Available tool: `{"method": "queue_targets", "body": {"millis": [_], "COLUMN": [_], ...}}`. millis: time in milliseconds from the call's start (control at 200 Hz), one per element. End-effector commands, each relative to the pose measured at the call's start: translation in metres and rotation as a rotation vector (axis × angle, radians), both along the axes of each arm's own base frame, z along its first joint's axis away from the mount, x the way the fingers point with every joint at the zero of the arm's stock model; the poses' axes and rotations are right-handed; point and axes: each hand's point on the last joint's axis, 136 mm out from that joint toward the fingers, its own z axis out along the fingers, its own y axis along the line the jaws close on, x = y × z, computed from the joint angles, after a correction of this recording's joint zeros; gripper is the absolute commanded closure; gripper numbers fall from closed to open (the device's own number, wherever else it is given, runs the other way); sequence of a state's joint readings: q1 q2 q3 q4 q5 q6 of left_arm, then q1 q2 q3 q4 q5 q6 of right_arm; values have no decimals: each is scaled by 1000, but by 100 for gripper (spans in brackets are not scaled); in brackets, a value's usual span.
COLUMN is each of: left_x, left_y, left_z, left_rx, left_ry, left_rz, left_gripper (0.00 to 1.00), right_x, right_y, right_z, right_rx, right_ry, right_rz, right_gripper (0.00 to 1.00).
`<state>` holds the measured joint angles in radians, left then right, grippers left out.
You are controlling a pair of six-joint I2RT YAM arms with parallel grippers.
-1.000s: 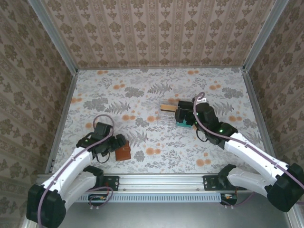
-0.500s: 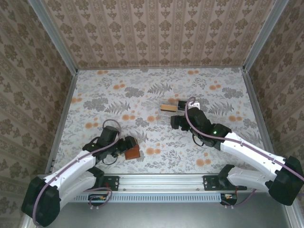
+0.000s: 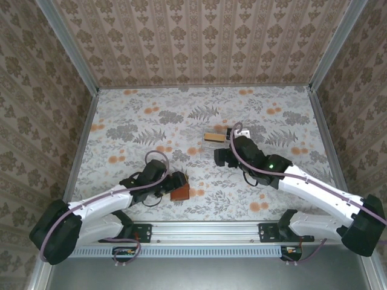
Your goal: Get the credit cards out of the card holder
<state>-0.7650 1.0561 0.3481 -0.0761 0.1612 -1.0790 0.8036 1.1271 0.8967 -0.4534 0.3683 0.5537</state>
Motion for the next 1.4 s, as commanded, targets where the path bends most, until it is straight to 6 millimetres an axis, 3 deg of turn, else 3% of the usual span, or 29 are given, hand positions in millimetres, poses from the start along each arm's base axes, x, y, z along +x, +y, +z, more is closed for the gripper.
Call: {"method": "queue_targets", "body": {"millis": [0,155,250,300,465,635,715,1065,1395], "left_x": [10,4,0,-3,-10,-17,-22,-25,-28], "left_y": [14,61,87,100,124,146,151,148,150], "left_z": [20,39,49,53,62,67,69,71,69], "left_rx": [24,122,158,174,208,285,310,259,239], "left_ry": [-31,-49,-61,-61,-59,-35,-22,-33,-35], "left_rz": [82,170,229,260,304,333,334,348,372], "left_gripper": [10,8,8,7,5,4,3,2,0], "right_x": [-4,-14,-22,-27,-46,-55,-56,-60,-66], "right_y": [11,46,73,88,136,166,179,197,198], "right_z": [-3,-16,-21,-35,-62,-90,-102,-133,-150], "right_rx": [-94,-115,-122,-147,-193,-250,-263,-336,-369], "right_ry": [27,83,109,151,218,273,307,390,455], "right_rz": [24,99,146,167,241,273,289,311,317], "right_gripper": [0,0,7,15,35,53,57,60,61]}}
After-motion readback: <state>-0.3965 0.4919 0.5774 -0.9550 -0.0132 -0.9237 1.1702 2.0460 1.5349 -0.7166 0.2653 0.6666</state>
